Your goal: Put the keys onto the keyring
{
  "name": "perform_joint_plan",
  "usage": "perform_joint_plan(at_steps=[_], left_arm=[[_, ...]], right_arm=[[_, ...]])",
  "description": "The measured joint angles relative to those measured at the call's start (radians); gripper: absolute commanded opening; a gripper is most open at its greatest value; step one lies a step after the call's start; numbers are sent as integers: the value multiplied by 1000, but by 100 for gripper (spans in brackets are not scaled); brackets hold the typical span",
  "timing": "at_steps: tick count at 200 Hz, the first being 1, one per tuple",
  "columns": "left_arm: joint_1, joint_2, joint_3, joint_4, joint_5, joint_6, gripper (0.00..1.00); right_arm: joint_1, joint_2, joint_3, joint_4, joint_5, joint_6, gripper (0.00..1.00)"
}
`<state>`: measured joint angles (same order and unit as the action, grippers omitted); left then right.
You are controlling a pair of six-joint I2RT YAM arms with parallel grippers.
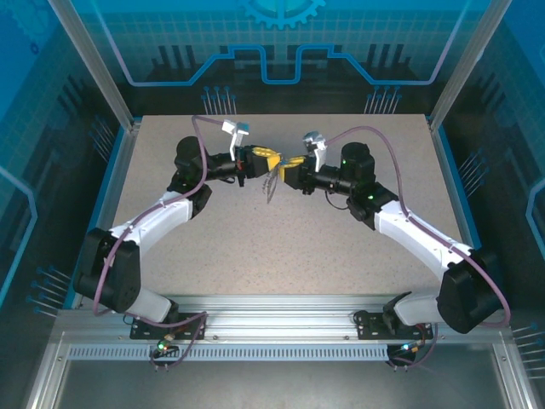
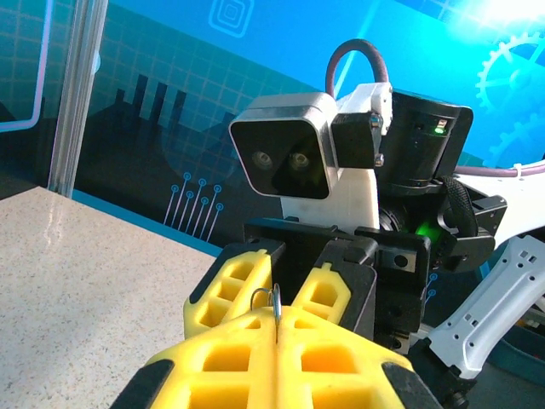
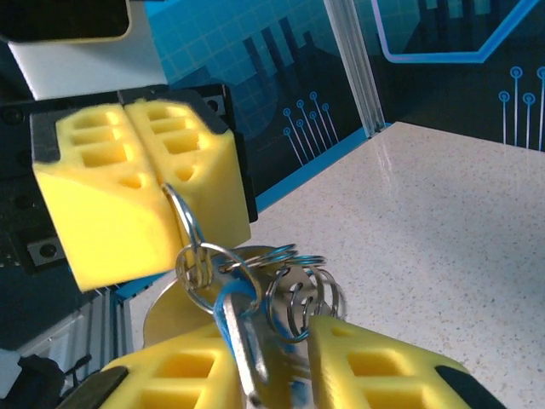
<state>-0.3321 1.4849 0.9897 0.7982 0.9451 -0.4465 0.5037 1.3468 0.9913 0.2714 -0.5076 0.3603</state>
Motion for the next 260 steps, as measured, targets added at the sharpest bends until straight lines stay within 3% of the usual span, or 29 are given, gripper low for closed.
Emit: perform_joint_plan(at_steps=[23,180,201,213,260], left_arm=[[0,-6,-2,-1,-14,0,0],[-1,-33,-42,-1,-29,0,0],[-1,-33,-45,0,-36,-1,0],[-2,-35,-45,1,-41,-1,0],[-4,-40,-51,61,-63,-45,0]], right_arm=[[2,-2,-1,-2,-11,-13,0],[52,36,19,-47,-50,-33,0],[53,36,19,-58,-50,-44,29],[55,35,19,-84,-49,-50,40],[14,-87,-45,-156,-38,-50,44]])
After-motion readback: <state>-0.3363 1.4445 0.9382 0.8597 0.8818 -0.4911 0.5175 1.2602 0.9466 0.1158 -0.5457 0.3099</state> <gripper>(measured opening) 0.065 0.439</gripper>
